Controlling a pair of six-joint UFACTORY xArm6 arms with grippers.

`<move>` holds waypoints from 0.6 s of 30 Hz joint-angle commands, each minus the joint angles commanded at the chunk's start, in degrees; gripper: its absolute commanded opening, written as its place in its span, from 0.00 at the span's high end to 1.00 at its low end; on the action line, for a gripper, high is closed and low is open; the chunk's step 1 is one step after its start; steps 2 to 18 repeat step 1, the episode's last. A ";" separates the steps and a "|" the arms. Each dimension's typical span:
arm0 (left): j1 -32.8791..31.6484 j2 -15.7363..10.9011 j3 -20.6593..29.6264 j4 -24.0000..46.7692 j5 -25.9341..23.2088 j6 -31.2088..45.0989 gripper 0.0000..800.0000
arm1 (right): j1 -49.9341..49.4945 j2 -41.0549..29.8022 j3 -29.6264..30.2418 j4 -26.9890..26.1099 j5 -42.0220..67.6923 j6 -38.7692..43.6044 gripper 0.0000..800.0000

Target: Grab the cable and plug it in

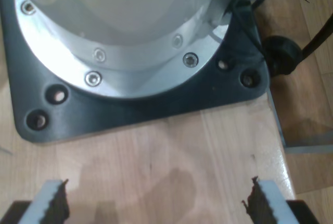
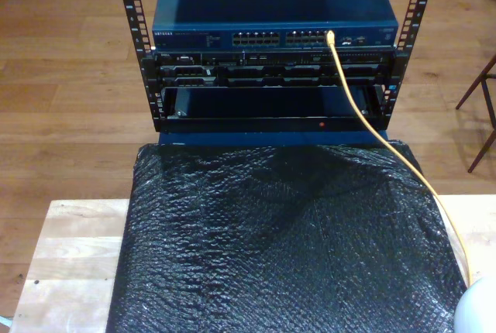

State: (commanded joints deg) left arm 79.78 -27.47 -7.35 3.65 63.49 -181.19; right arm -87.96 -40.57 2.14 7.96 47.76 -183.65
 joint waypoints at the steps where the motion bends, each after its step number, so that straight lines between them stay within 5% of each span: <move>1: 0.00 0.00 0.00 0.00 0.00 0.00 0.00 | 0.00 0.09 0.00 0.00 0.00 0.00 0.00; 18: 0.00 0.00 0.00 0.00 0.00 0.00 0.00 | 0.00 0.09 0.00 0.00 0.00 0.00 0.00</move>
